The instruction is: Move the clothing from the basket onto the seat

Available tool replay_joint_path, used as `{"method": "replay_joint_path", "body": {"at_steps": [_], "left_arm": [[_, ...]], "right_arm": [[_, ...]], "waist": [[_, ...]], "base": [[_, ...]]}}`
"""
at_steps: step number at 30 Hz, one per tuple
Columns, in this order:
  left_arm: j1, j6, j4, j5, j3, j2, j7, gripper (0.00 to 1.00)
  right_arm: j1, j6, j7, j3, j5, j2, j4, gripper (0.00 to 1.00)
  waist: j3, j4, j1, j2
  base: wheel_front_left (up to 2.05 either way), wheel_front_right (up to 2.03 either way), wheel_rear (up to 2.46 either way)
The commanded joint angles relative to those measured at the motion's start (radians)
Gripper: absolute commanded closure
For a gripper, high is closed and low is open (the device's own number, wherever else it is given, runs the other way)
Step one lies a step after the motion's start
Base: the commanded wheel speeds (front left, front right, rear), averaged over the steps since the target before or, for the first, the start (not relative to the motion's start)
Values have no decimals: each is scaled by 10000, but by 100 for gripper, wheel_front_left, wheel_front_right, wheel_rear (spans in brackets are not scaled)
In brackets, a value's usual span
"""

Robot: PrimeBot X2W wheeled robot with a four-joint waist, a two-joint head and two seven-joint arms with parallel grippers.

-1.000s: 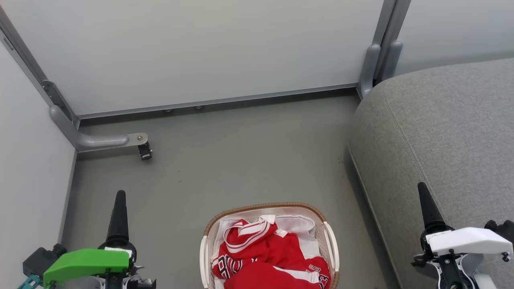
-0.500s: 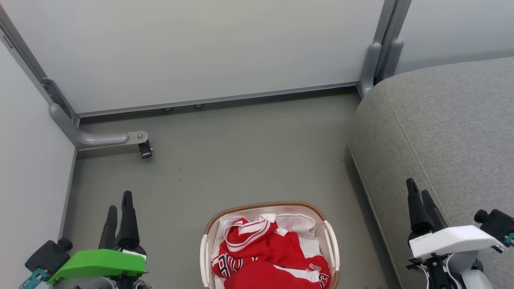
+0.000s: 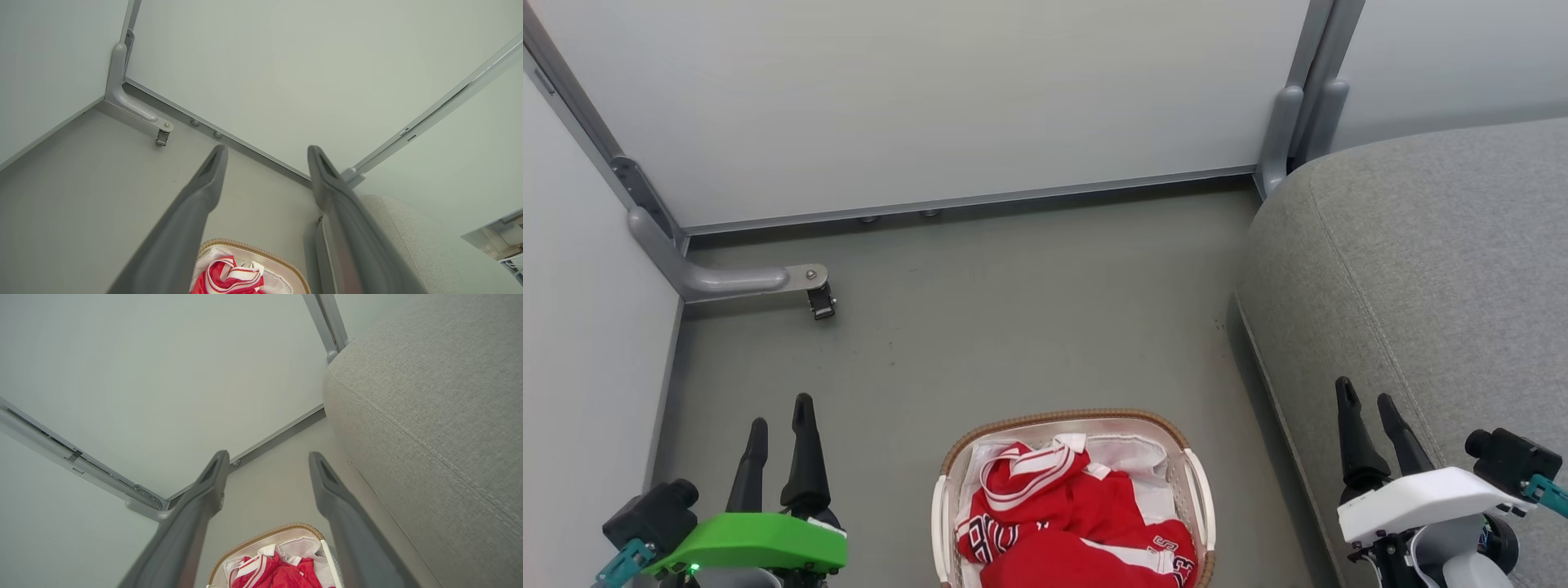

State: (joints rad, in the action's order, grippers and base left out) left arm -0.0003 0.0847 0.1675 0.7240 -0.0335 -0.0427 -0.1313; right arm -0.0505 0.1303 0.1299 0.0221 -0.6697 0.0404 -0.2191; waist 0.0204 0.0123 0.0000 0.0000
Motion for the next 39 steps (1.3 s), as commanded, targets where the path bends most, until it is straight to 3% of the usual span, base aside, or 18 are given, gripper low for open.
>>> {"method": "replay_joint_path", "body": {"at_steps": [1, 39], "left_arm": [[55, -50, -73, -331, -35, -72, -86, 0], [274, -196, 496, -3508, -546, -96, -965, 0]], "right_arm": [[-21, 4, 97, -23, 330, 73, 32, 0], [-29, 5, 978, -305, 3865, 108, -444, 0]], "waist": [[1, 5, 0, 0], [161, 153, 0, 0]], "base": [[0, 0, 0], [0, 0, 0]]}}
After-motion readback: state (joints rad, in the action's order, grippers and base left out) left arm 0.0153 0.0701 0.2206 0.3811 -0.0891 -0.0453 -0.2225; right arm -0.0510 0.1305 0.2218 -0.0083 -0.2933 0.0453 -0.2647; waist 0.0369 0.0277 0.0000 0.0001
